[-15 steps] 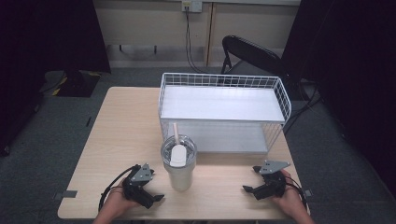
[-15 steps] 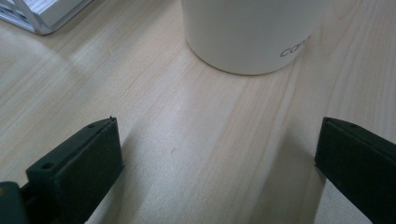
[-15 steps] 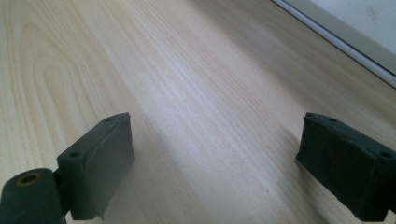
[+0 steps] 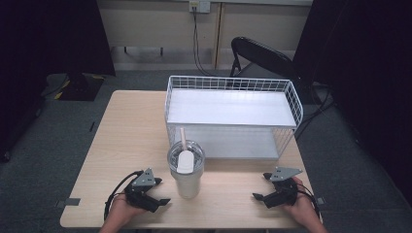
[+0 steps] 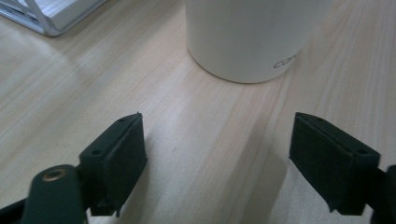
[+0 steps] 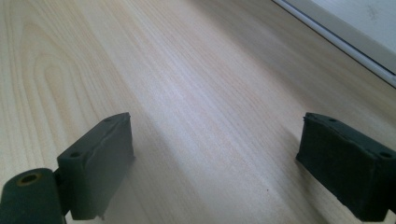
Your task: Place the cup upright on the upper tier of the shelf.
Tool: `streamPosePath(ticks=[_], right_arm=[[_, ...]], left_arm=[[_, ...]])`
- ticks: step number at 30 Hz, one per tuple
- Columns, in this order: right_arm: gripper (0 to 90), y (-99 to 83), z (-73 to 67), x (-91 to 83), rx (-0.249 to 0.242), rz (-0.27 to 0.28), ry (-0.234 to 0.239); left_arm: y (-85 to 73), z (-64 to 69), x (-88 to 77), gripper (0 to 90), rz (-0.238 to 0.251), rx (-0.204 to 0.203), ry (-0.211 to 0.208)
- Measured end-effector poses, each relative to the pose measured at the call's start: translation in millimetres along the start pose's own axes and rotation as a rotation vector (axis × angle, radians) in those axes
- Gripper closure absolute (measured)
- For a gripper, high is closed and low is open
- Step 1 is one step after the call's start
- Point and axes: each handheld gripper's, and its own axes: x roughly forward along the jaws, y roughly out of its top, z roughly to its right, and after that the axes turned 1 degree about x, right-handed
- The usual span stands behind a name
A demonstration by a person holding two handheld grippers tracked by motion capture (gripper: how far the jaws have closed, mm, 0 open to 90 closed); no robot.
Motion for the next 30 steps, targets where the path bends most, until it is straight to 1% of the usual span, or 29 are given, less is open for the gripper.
streamPosePath(ticks=[2, 4, 5, 8, 10, 12, 13, 15, 16, 17, 20, 23, 25, 27, 29, 30], right_arm=[[9.6, -0.1, 0.1, 0.0, 0.000, 0.002, 0.002], [9.6, -0.3, 0.2, -0.2, -0.001, 0.002, 0.001], [9.6, -0.3, 0.2, -0.2, -0.001, 0.002, 0.002], [9.6, -0.3, 0.3, -0.2, 0.000, 0.002, 0.002], [9.6, -0.3, 0.1, -0.2, -0.001, 0.001, 0.001], [9.6, -0.9, 0.2, -0.8, 0.001, 0.002, -0.002], [9.6, -1.6, 0.4, -1.7, 0.010, 0.001, -0.010], [9.6, -1.6, 0.5, -1.8, 0.010, 0.001, -0.009], [9.6, -1.8, 0.4, -2.0, 0.013, 0.001, -0.009], [9.6, -1.8, 0.7, -2.0, 0.011, 0.001, -0.008], [9.6, -1.9, 0.5, -2.0, 0.012, 0.001, -0.008], [9.6, -1.9, 0.6, -2.0, 0.009, 0.002, -0.008], [9.6, -1.9, 0.5, -1.9, 0.009, 0.002, -0.009], [9.6, -1.8, 0.5, -2.0, 0.009, 0.002, -0.009], [9.6, -1.9, 0.5, -2.0, 0.009, 0.002, -0.009], [9.6, -1.9, 0.5, -2.0, 0.009, 0.002, -0.009]], left_arm=[[1.7, 0.2, -2.0, 16.9, 0.011, -0.007, -0.018], [5.8, 2.0, -5.5, 16.8, 0.026, -0.007, -0.020], [5.8, 2.0, -5.5, 16.6, 0.026, -0.007, -0.020], [9.6, 2.8, -8.5, 16.6, 0.037, -0.020, -0.029], [13.3, 3.8, -11.4, 16.7, 0.036, -0.011, -0.032], [14.4, 4.1, -12.0, 16.7, 0.040, -0.008, -0.027], [16.9, 4.4, -13.7, 16.6, 0.047, -0.014, -0.027], [18.5, 4.7, -14.9, 16.6, 0.043, -0.012, -0.025], [19.8, 5.2, -15.3, 16.6, 0.054, -0.014, -0.025], [21.4, 5.0, -16.7, 16.6, 0.052, -0.009, -0.024], [24.7, 4.8, -19.1, 16.6, 0.069, -0.017, -0.030], [27.5, 4.9, -20.4, 16.6, 0.067, -0.019, -0.024], [29.5, 4.3, -21.4, 16.5, 0.067, -0.009, -0.013], [31.5, 4.7, -21.7, 16.5, 0.079, -0.023, -0.021], [34.6, 5.6, -21.9, 16.3, 0.071, -0.014, -0.015], [36.3, 6.5, -21.9, 16.3, 0.075, -0.011, -0.011]])
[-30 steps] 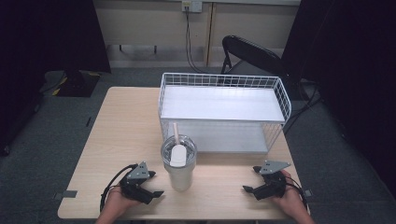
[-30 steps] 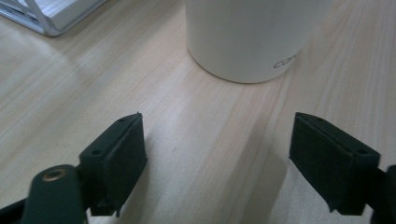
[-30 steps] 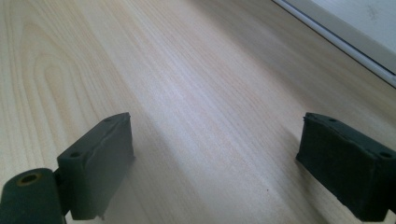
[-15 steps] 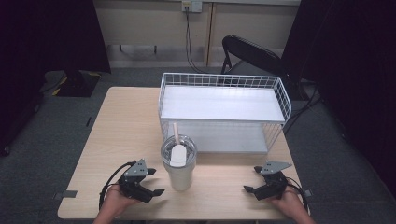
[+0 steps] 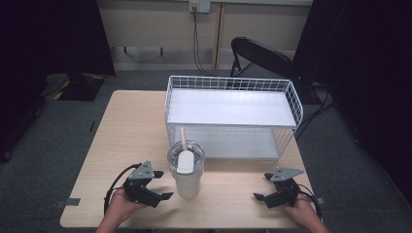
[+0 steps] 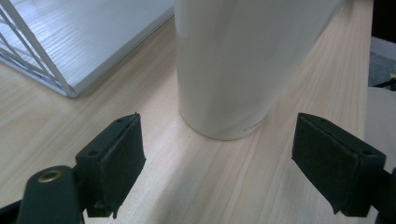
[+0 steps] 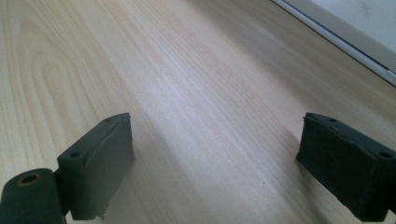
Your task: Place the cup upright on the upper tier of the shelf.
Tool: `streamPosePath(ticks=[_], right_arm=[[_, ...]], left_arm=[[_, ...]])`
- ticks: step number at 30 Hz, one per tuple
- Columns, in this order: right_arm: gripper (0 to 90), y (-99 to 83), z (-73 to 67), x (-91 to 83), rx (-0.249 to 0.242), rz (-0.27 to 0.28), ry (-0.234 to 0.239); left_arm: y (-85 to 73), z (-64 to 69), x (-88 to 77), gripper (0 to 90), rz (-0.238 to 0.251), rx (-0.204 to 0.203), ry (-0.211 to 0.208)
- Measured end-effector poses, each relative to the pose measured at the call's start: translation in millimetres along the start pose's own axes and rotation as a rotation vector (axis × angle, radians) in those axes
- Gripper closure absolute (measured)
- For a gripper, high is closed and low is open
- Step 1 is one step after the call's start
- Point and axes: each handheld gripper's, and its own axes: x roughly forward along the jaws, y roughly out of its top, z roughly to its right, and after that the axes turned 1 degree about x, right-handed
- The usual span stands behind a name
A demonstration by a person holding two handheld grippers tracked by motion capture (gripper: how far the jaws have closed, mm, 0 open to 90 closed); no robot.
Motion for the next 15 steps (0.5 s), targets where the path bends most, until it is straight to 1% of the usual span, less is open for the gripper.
streamPosePath(ticks=[2, 3, 4, 8, 10, 15], right_arm=[[9.6, 0.0, 0.0, 0.1, 0.001, 0.001, 0.000], [9.6, 0.0, 0.0, 0.1, 0.001, 0.001, 0.000], [9.6, 0.0, 0.0, 0.0, 0.003, -0.001, -0.001], [9.6, 0.0, 0.1, 0.0, 0.002, 0.000, -0.001], [9.6, 0.0, 0.1, 0.1, 0.002, 0.000, -0.001], [9.6, 0.0, 0.1, 0.1, 0.002, 0.000, -0.001]], left_arm=[[3.5, 0.5, -0.6, 16.2, 0.009, 0.007, -0.006], [5.0, 1.6, -0.3, 16.2, 0.022, 0.000, -0.013], [6.9, 2.0, -0.7, 16.2, 0.020, 0.008, -0.011], [12.9, 4.4, -0.1, 16.0, 0.043, 0.010, -0.018], [15.4, 4.7, 0.0, 15.9, 0.053, 0.017, -0.020], [19.4, 5.4, 0.9, 15.8, 0.086, 0.003, -0.027]])
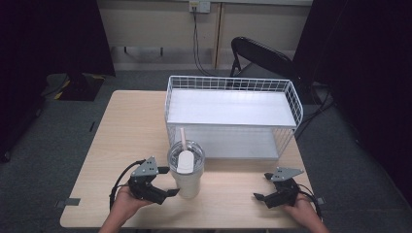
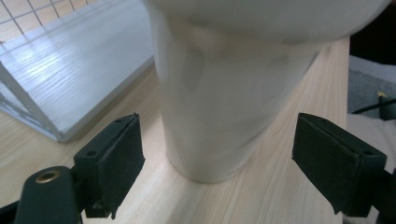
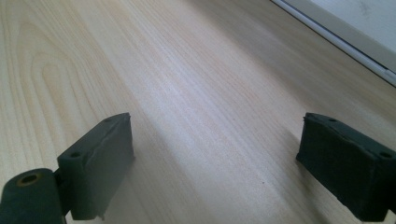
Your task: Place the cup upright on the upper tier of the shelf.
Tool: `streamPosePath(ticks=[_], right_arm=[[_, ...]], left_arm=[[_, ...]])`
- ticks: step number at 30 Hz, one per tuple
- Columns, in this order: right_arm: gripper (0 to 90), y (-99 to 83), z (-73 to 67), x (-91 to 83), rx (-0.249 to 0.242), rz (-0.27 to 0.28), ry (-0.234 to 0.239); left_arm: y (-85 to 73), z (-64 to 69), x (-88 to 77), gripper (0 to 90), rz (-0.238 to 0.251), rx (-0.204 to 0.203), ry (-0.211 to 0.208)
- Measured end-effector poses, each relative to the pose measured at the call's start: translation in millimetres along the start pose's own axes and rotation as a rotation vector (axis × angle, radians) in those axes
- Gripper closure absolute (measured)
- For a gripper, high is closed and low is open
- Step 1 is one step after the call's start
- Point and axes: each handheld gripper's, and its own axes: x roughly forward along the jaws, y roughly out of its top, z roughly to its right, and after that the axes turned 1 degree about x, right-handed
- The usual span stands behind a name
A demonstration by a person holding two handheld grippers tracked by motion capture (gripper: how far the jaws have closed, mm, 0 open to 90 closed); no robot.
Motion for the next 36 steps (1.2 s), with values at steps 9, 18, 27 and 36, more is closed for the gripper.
streamPosePath(ticks=[9, 18, 27, 36], right_arm=[[9.6, 0.0, 0.0, -0.1, 0.000, -0.001, 0.000], [9.6, 0.0, 0.0, 0.0, 0.000, 0.000, 0.000], [9.6, 0.0, 0.0, 0.0, 0.000, 0.000, 0.000], [9.6, 0.0, 0.0, 0.0, 0.000, 0.000, 0.000]], left_arm=[[5.4, 1.3, 6.4, 15.8, 0.064, -0.009, -0.013], [8.0, 3.7, 20.4, 11.9, 0.122, -0.026, -0.023], [10.5, 7.3, 35.8, 6.0, 0.207, -0.050, 0.001], [1.7, 9.0, 45.6, 4.9, 0.319, -0.043, 0.022]])
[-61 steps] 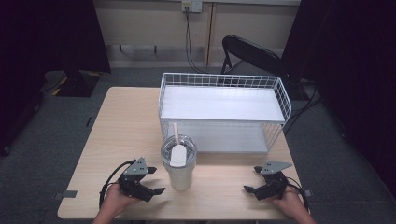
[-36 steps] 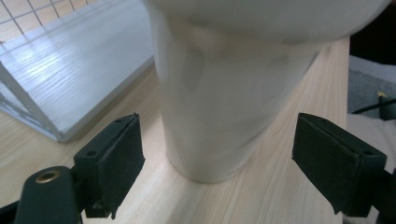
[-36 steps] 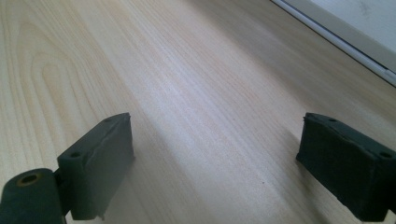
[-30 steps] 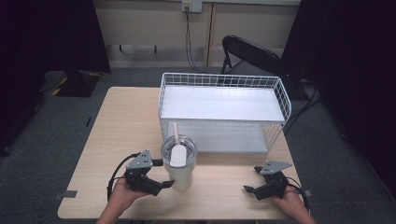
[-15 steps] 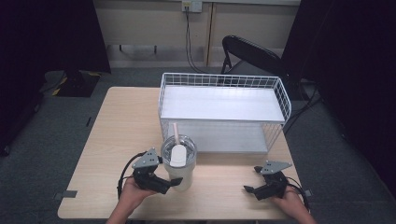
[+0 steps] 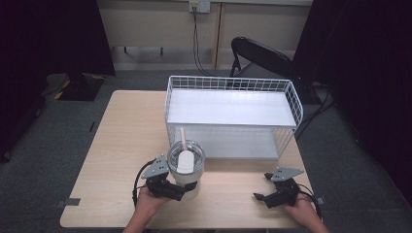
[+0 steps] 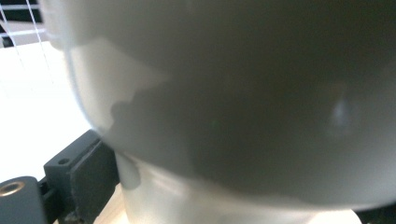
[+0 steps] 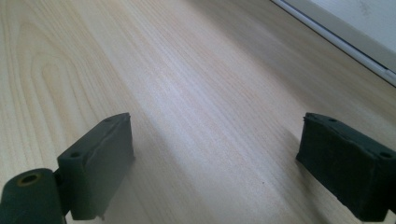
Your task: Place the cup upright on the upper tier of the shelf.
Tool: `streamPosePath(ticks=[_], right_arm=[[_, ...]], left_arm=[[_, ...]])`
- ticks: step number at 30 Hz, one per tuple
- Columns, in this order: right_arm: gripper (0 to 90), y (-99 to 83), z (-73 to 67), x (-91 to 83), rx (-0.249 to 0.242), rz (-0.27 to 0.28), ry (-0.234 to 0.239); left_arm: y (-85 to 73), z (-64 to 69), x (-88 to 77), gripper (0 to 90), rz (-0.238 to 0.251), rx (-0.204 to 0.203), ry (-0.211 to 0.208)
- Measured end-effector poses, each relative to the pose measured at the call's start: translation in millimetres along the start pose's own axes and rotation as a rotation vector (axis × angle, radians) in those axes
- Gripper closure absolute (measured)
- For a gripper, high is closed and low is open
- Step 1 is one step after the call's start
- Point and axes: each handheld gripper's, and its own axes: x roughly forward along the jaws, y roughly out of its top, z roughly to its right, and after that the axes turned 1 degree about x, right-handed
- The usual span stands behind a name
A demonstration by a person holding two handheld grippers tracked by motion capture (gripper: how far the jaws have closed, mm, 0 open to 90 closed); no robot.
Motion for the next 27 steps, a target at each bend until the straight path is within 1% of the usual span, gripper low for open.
streamPosePath(ticks=[4, 5, 8, 9, 12, 13, 15, 17, 19, 20, 21, 23, 25, 26, 27], right_arm=[[9.6, 0.0, 0.0, -0.1, 0.000, -0.001, 0.000], [9.6, 0.0, 0.0, -0.1, 0.000, -0.001, 0.000], [9.6, 0.0, 0.0, -0.1, 0.000, -0.001, 0.000], [9.6, 0.0, 0.0, 0.0, 0.000, 0.000, 0.000], [9.6, 0.0, 0.1, -0.1, 0.000, -0.001, 0.000], [9.6, 0.0, 0.1, 0.0, 0.000, 0.000, 0.000], [9.6, 0.0, 0.1, -0.1, -0.001, -0.001, 0.000], [9.6, 0.1, 0.1, -0.1, 0.000, -0.001, 0.000], [9.6, 0.0, 0.1, 0.0, 0.000, 0.000, 0.001], [9.6, 0.0, 0.1, 0.0, 0.000, 0.000, 0.001], [9.6, 0.0, 0.1, 0.0, 0.000, 0.000, 0.001], [9.6, 0.0, 0.1, 0.0, 0.000, 0.000, 0.001], [9.6, 0.1, 0.1, -0.1, 0.000, -0.001, 0.001], [9.6, 0.1, 0.1, -0.1, 0.000, -0.001, 0.001], [9.6, 0.0, 0.1, 0.0, 0.000, 0.000, 0.001]], left_arm=[[-8.1, 0.1, 5.4, 5.1, 0.082, 0.009, 0.008], [-10.3, 0.8, 7.3, 5.5, 0.118, 0.005, 0.002], [-13.6, 2.2, 6.8, 7.0, 0.150, 0.032, 0.020], [-13.6, 3.2, 7.2, 7.6, 0.160, 0.047, 0.022], [-14.3, 5.9, 7.2, 8.4, 0.164, 0.050, 0.043], [-14.5, 6.5, 7.3, 8.5, 0.167, 0.042, 0.047], [-13.5, 5.7, 7.3, 8.6, 0.162, 0.042, 0.049], [-11.6, 5.1, 7.5, 8.6, 0.155, 0.038, 0.041], [-7.9, 5.5, 8.0, 8.7, 0.141, 0.025, 0.042], [-5.1, 5.2, 7.3, 8.7, 0.133, 0.032, 0.039], [-2.7, 5.6, 7.3, 8.7, 0.140, 0.024, 0.035], [2.3, 5.2, 6.5, 8.7, 0.138, 0.017, 0.039], [8.7, 3.9, 5.5, 8.7, 0.135, 0.001, 0.029], [11.8, 3.0, 4.8, 8.7, 0.133, 0.009, 0.034], [16.4, 2.4, 3.3, 8.7, 0.117, 0.011, 0.040]])
